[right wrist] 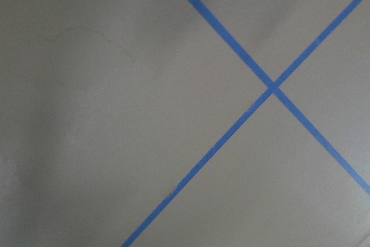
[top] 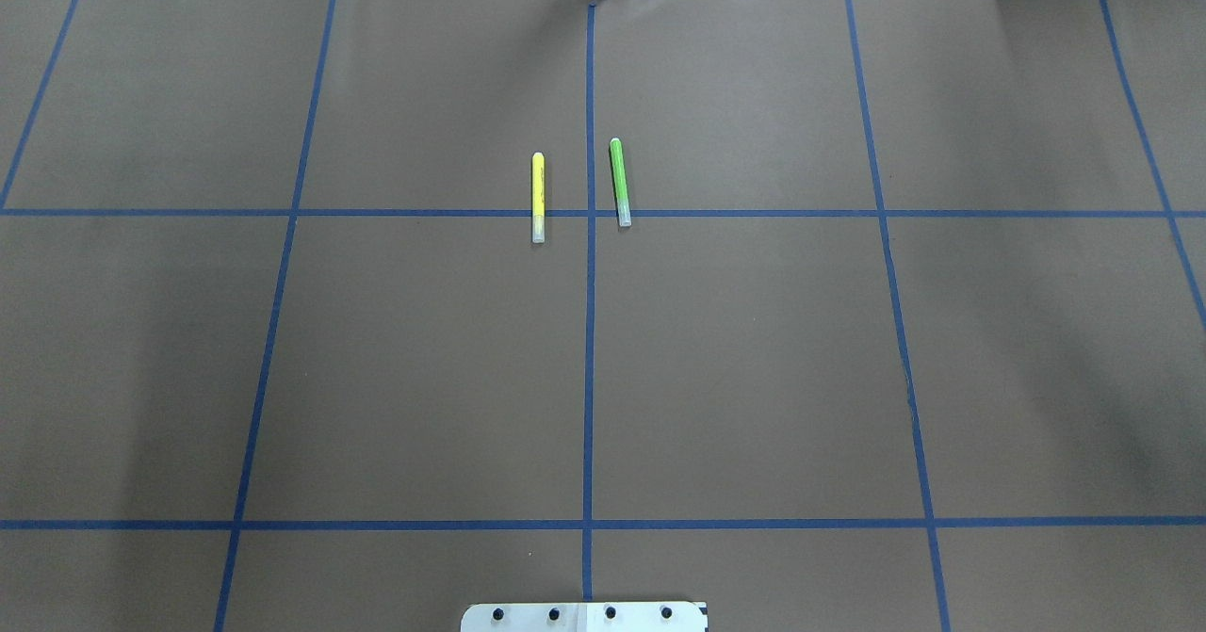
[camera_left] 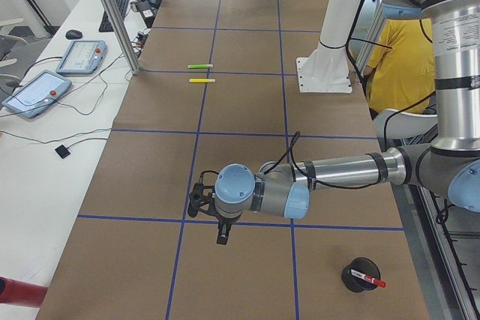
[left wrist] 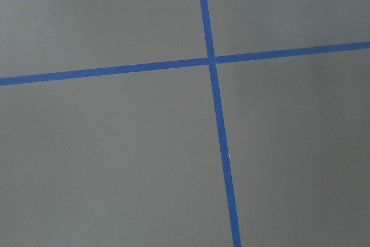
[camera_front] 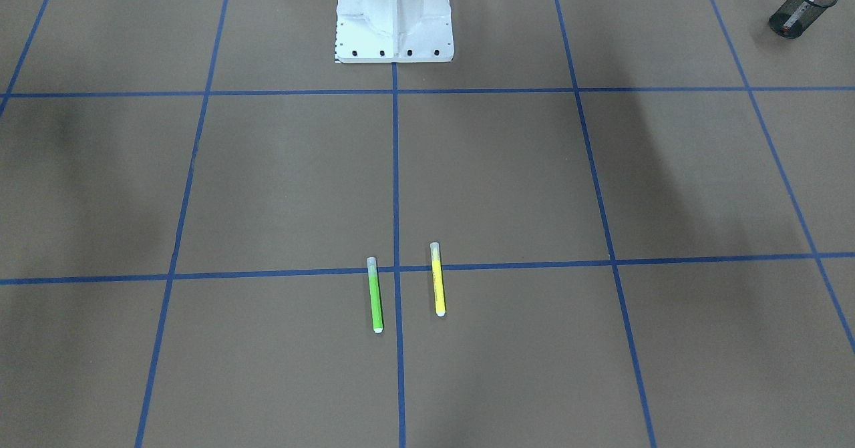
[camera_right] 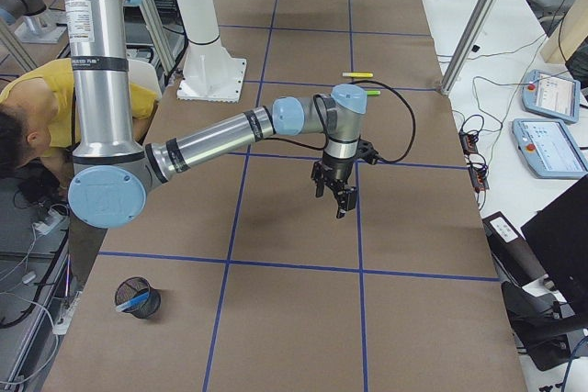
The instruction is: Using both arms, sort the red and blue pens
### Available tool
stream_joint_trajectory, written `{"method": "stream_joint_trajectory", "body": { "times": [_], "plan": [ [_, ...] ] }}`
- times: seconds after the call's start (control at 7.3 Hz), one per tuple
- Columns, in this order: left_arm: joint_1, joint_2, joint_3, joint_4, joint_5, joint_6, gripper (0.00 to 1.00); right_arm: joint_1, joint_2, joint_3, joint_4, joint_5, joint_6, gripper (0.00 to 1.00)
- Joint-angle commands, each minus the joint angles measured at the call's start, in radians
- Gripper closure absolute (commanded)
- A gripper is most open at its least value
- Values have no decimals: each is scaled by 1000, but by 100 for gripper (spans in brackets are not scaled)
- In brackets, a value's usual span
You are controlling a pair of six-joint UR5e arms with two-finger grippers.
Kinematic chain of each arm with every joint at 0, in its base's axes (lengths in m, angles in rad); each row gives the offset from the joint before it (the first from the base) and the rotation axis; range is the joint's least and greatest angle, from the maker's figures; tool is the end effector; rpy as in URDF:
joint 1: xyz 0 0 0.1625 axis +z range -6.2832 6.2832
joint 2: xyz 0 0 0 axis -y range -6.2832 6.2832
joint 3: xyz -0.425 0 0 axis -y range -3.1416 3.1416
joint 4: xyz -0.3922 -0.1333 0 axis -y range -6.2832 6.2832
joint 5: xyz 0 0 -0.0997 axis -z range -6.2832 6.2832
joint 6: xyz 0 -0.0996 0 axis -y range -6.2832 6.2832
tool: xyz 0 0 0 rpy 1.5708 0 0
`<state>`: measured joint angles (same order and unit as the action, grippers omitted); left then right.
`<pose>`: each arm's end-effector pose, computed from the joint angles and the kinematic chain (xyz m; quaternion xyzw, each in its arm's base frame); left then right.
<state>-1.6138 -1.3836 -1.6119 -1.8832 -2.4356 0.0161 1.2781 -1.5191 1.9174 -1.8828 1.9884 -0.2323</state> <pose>-0.0754 -0.4151 0.6844 0.0877 0.4152 0.0226 0.9052 -0.0526 -0.4966 0.5169 0.0359 -0.2083 -0.2623 0.9416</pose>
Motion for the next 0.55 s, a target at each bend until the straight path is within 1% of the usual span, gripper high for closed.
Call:
{"method": "stream_joint_trajectory", "body": {
  "times": [0.0, 0.14, 0.27, 0.41],
  "plan": [
    [0, 0, 10, -1, 0, -1, 0, 62, 19, -30, 23, 80, 162, 1],
    [0, 0, 10, -1, 1, -2, 0, 143, 19, -114, 75, 230, 162, 1],
    [0, -2, 10, -1, 1, -5, 0, 212, 16, -243, 138, 344, 162, 1],
    [-2, -3, 10, -1, 1, -5, 0, 248, 1, -346, 219, 358, 159, 1]
  ]
}}
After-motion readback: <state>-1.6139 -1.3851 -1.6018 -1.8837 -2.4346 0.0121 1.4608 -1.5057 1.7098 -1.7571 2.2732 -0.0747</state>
